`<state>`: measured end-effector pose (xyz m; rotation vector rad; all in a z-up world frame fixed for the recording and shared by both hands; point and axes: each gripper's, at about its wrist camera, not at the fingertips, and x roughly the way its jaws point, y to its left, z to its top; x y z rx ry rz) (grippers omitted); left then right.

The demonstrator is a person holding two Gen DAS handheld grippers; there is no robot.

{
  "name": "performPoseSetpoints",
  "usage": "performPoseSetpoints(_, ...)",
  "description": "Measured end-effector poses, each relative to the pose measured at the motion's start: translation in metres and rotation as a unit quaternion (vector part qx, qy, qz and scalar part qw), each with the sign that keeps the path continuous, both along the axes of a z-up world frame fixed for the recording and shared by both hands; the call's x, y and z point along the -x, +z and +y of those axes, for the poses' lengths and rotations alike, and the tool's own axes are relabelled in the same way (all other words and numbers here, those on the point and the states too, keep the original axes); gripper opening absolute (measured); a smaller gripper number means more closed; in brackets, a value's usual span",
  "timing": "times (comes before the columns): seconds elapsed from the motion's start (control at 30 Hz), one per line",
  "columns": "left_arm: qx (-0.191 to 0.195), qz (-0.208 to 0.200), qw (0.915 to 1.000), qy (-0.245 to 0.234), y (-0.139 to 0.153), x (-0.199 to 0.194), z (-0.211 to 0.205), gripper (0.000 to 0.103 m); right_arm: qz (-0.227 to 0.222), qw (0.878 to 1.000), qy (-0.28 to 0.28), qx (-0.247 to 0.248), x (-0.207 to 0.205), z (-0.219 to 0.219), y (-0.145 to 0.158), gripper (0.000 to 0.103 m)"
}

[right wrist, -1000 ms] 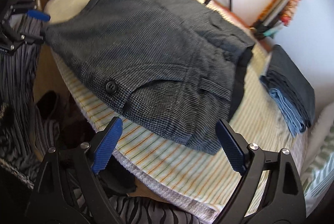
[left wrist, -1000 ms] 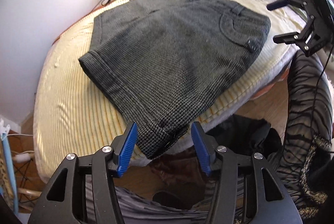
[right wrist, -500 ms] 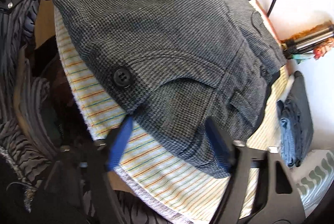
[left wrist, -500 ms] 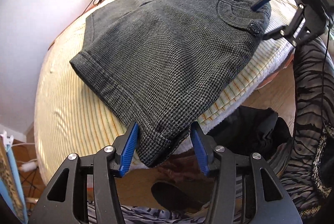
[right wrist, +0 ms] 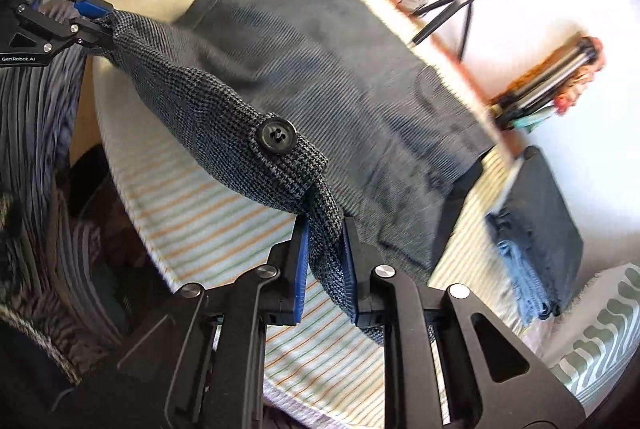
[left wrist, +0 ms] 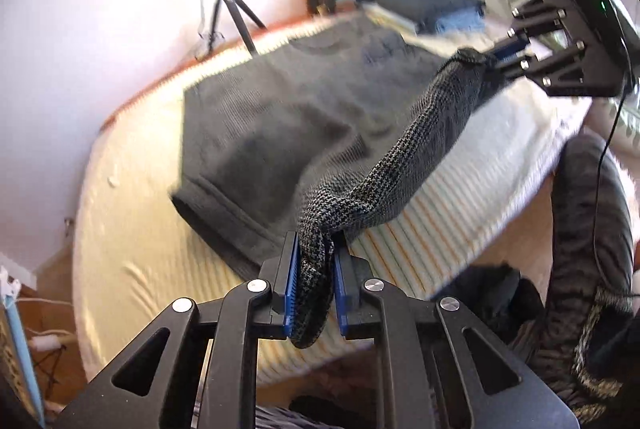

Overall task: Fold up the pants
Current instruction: 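Lift the hem with both grippers and fold it over onto the waistband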

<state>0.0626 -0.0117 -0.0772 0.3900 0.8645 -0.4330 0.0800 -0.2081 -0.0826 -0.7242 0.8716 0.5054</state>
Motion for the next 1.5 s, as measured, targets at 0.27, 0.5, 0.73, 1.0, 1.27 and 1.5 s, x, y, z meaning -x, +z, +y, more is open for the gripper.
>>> performPoseSetpoints(0.27, 0.012, -0.057, 0.9983, 0.003, 0.037, -0.045, 0.005, 0.013, -0.060, 0.998, -0.023, -0.027, -0.029, 0.004, 0.036, 0.015)
performPoseSetpoints(0.5, 0.030, -0.070, 0.9970, 0.010, 0.051, -0.089, 0.007, 0.013, -0.083, 0.995, -0.042, -0.044, -0.061, 0.005, 0.049, 0.015)
performPoseSetpoints(0.73, 0.031, -0.079, 0.9961, 0.024, 0.065, -0.136, 0.009, 0.013, -0.092, 0.993, -0.057, -0.050, -0.106, 0.009, 0.048, 0.015)
performPoseSetpoints(1.0, 0.020, -0.070, 0.9967, 0.035, 0.061, -0.199, 0.007, 0.013, -0.086, 0.992, -0.081, -0.040, -0.169, 0.016, 0.031, 0.015)
performPoseSetpoints(1.27, -0.018, -0.075, 0.9963, 0.038, 0.053, -0.264, -0.002, 0.013, -0.072, 0.991, -0.104, -0.032, -0.243, 0.020, 0.013, 0.014)
performPoseSetpoints(1.5, -0.035, -0.034, 0.9977, 0.047, 0.017, -0.314, -0.003, 0.013, -0.043, 0.993, -0.107, -0.005, -0.283, 0.027, -0.031, 0.014)
